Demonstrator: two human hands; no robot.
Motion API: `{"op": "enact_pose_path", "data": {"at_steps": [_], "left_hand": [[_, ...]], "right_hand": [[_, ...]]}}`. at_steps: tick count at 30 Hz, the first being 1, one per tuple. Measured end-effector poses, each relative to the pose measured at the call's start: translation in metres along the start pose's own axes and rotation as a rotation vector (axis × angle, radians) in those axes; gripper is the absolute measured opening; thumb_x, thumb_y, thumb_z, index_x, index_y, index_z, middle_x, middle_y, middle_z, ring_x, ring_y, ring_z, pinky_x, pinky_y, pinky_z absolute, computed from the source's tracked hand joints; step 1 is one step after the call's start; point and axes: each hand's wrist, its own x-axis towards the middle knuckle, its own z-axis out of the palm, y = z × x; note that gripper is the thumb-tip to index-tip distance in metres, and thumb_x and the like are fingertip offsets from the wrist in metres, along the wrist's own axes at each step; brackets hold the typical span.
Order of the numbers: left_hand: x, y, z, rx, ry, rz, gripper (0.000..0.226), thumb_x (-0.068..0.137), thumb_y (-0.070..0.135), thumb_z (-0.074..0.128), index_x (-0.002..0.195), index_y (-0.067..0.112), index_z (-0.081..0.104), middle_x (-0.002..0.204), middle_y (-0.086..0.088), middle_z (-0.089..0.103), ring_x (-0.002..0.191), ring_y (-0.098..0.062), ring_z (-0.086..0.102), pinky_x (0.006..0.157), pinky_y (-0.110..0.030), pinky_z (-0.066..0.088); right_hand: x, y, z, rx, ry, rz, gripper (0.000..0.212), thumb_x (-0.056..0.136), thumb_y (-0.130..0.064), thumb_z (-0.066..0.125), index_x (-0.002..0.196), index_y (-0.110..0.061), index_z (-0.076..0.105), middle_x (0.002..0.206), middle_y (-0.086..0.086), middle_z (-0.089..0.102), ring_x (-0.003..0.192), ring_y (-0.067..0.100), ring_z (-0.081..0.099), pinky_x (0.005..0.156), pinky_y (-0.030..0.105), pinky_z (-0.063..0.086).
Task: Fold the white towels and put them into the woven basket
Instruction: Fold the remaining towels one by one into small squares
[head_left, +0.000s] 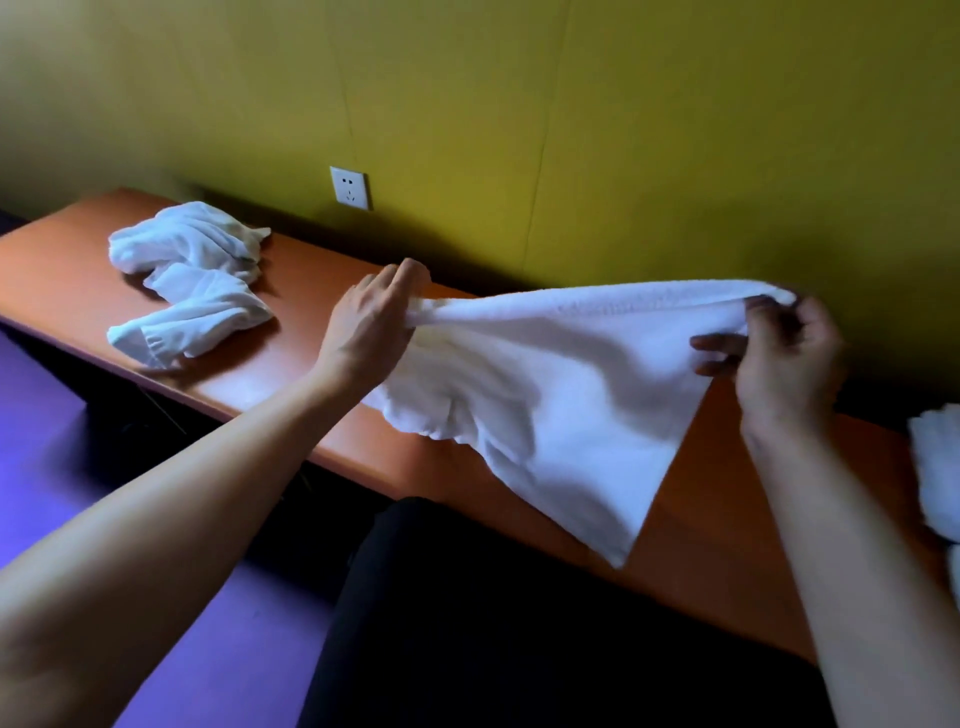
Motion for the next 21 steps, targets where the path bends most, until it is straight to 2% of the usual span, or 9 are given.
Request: {"op": "enact_pose_path", "data": {"at_steps": [3,7,11,16,18,19,20,21], "left_hand": [[-0.006,0.024,-0.021,-0.064,0.010,-0.012,0.036,0.075,0.008,0.069,0.107,0.013,0.053,0.104,-0.005,0.062,0.093,-0.035,0.059,0.067,-0.041,0.045],[-0.025,0.050,-0.043,-0.088,0.006,0.057,0.030,0.073,0.006,0.066,0.100,0.016,0.055,0.100,-0.003,0.060,0.094,-0.033,0.056,0.069,-0.040,0.044],[-0.027,0.068,-0.060,-0.059,0.058,-0.068,0.029,0.078,0.004,0.060,0.101,0.020,0.055,0.103,-0.002,0.065,0.096,-0.034,0.059,0.067,-0.038,0.042],[-0.029,0.063,-0.084,-0.003,0.102,-0.199,0.007,0.093,0.018,0.056,0.099,0.022,0.054,0.101,-0.008,0.070,0.093,-0.038,0.061,0.066,-0.036,0.035],[-0.031,0.056,-0.095,0.044,0.129,-0.257,0.006,0.095,0.021,0.052,0.099,0.023,0.056,0.103,-0.012,0.071,0.094,-0.041,0.061,0.067,-0.037,0.036],[-0.034,0.051,-0.101,0.057,0.129,-0.293,0.008,0.096,0.021,0.050,0.100,0.022,0.058,0.104,-0.014,0.071,0.094,-0.042,0.062,0.068,-0.037,0.036],[-0.035,0.047,-0.106,0.061,0.133,-0.323,0.011,0.097,0.021,0.049,0.101,0.021,0.059,0.105,-0.015,0.071,0.095,-0.042,0.062,0.068,-0.038,0.036],[-0.037,0.045,-0.110,0.076,0.147,-0.342,0.012,0.097,0.021,0.049,0.102,0.020,0.060,0.107,-0.016,0.070,0.096,-0.043,0.062,0.069,-0.038,0.036]], "right_hand": [[0.011,-0.026,-0.033,-0.015,0.104,-0.022,0.014,0.103,-0.019,0.045,0.092,-0.026,0.050,0.085,0.005,0.060,0.050,0.011,0.069,0.038,0.024,0.050],[0.020,-0.062,-0.074,-0.031,0.194,-0.113,0.014,0.097,-0.022,0.047,0.085,-0.028,0.052,0.074,-0.001,0.057,0.055,0.016,0.072,0.045,0.031,0.056],[0.020,-0.098,-0.103,-0.028,0.299,-0.195,0.016,0.095,-0.019,0.047,0.082,-0.028,0.053,0.079,0.002,0.060,0.065,0.023,0.075,0.051,0.033,0.058],[0.037,-0.120,-0.155,0.047,0.381,-0.255,0.007,0.092,-0.026,0.048,0.095,-0.025,0.054,0.091,-0.002,0.064,0.072,0.022,0.076,0.061,0.035,0.060],[0.052,-0.113,-0.196,0.120,0.331,-0.147,0.048,0.086,-0.043,0.053,0.120,-0.011,0.058,0.110,0.009,0.069,0.086,0.023,0.076,0.072,0.036,0.062],[0.063,-0.100,-0.219,0.152,0.325,-0.081,0.069,0.082,-0.053,0.056,0.132,-0.006,0.054,0.119,0.012,0.068,0.093,0.022,0.075,0.078,0.036,0.062],[0.073,-0.090,-0.241,0.147,0.290,-0.028,0.084,0.078,-0.062,0.060,0.138,-0.005,0.051,0.123,0.012,0.067,0.097,0.020,0.074,0.081,0.035,0.061],[0.079,-0.078,-0.251,0.131,0.370,0.047,0.095,0.072,-0.071,0.066,0.140,-0.006,0.051,0.124,0.011,0.067,0.098,0.018,0.074,0.081,0.034,0.061]]}}
